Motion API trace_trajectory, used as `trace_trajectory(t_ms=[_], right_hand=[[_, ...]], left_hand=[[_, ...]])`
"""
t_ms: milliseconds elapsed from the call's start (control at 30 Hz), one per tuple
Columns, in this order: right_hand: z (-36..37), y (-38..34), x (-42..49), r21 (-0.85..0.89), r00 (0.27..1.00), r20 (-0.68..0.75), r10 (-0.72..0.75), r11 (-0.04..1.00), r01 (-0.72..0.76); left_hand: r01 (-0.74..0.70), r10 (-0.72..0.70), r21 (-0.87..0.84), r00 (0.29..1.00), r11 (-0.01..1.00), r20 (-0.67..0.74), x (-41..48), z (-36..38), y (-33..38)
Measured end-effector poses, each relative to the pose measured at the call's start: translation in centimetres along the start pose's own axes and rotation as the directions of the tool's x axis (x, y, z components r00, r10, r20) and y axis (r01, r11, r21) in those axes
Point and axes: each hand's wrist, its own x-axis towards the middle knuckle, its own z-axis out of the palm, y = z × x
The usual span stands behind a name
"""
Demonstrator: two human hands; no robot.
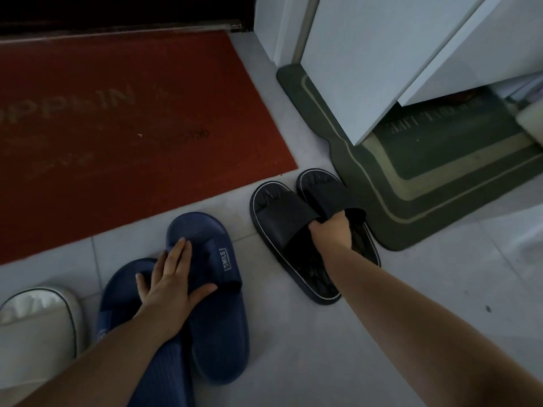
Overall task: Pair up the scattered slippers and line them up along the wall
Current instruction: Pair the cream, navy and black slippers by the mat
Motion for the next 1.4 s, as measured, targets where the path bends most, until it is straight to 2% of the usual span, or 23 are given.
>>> trace_trajectory(t_ms=[100,233,333,400,467,500,567,600,667,733,833,933,1133,1233,1300,1333,1400], right_hand=[[1.1,-0.7,-0.1,-0.027,0.992,-0.029,0.121,0.992,-0.122],[1.1,-0.6,-0.8,0.12,0.995,-0.049,0.091,0.989,-0.084],[0.3,0.6,-2.5,0.23,1.0,-0.019,0.014,0.973,-0.009],[-0.4,1.5,-4.5,0.148,0.994,-0.068,-0.087,0.984,0.097],[-1.0,2.0,-6.6,0.013,0.945,-0.109,-0.308,0.95,0.311],[-1.0,1.8,-7.7,-0.036,0.891,-0.073,-0.449,0.894,0.447],[-0.4,0.9,-9.5,-0.084,0.754,0.153,-0.638,0.752,0.654],[0.5,0.2,-10.5,-0.081,0.685,0.303,-0.662,0.699,0.711],[3.1,-1.1,-12.1,-0.107,0.572,0.539,-0.618,0.623,0.775],[5.4,-2.4,-13.0,-0.166,0.526,0.675,-0.517,0.589,0.791],[6.7,-4.1,-12.7,-0.19,0.508,0.721,-0.471,0.571,0.799],[6.6,-5.1,-11.6,-0.224,0.487,0.756,-0.437,0.527,0.82],[5.4,-3.4,-10.4,-0.256,0.5,0.743,-0.445,0.501,0.827],[4.3,-2.9,-9.6,-0.203,0.466,0.771,-0.434,0.526,0.826],[2.8,-2.5,-8.9,-0.159,0.446,0.755,-0.481,0.526,0.836],[1.9,-2.3,-8.4,-0.151,0.474,0.687,-0.551,0.53,0.834],[-0.6,-1.8,-6.6,-0.172,0.594,0.437,-0.676,0.585,0.792]], left_hand=[[0.007,-0.007,0.001,1.0,1.0,0.014,0.0,-0.1,0.1],[0.002,-0.002,-0.007,1.0,1.0,0.025,-0.1,-0.3,0.3],[0.001,0.0,-0.014,1.0,1.0,0.03,-0.2,-0.3,0.3],[0.002,-0.001,-0.023,1.0,1.0,0.028,-0.2,-0.4,0.3],[0.002,-0.002,-0.017,1.0,1.0,0.031,-0.2,-0.5,0.4],[0.002,-0.001,-0.016,0.999,1.0,0.038,-0.3,-0.7,0.5],[-0.019,0.022,-0.056,0.998,0.998,0.065,-0.4,-1.4,1.0],[-0.032,0.039,-0.097,0.996,0.995,0.075,-0.6,-2.1,0.8],[-0.08,0.096,-0.148,0.99,0.986,0.102,-1.3,-4.0,-0.1],[-0.117,0.122,-0.039,0.977,0.992,0.172,-2.7,-6.1,-2.2],[-0.097,0.013,0.248,0.948,0.964,0.319,-5.6,-7.6,-6.0],[-0.096,-0.02,0.322,0.941,0.942,0.337,-7.4,-7.7,-7.6],[-0.084,0.079,0.012,0.972,0.996,0.221,-5.5,-7.1,-7.4],[-0.082,0.089,-0.043,0.979,0.996,0.184,-4.9,-6.8,-7.1],[-0.075,0.089,-0.08,0.978,0.994,0.187,-4.8,-6.9,-7.1],[-0.069,0.088,-0.108,0.978,0.992,0.187,-4.8,-6.9,-7.1],[-0.059,0.089,-0.165,0.979,0.985,0.182,-4.7,-6.8,-7.1]])
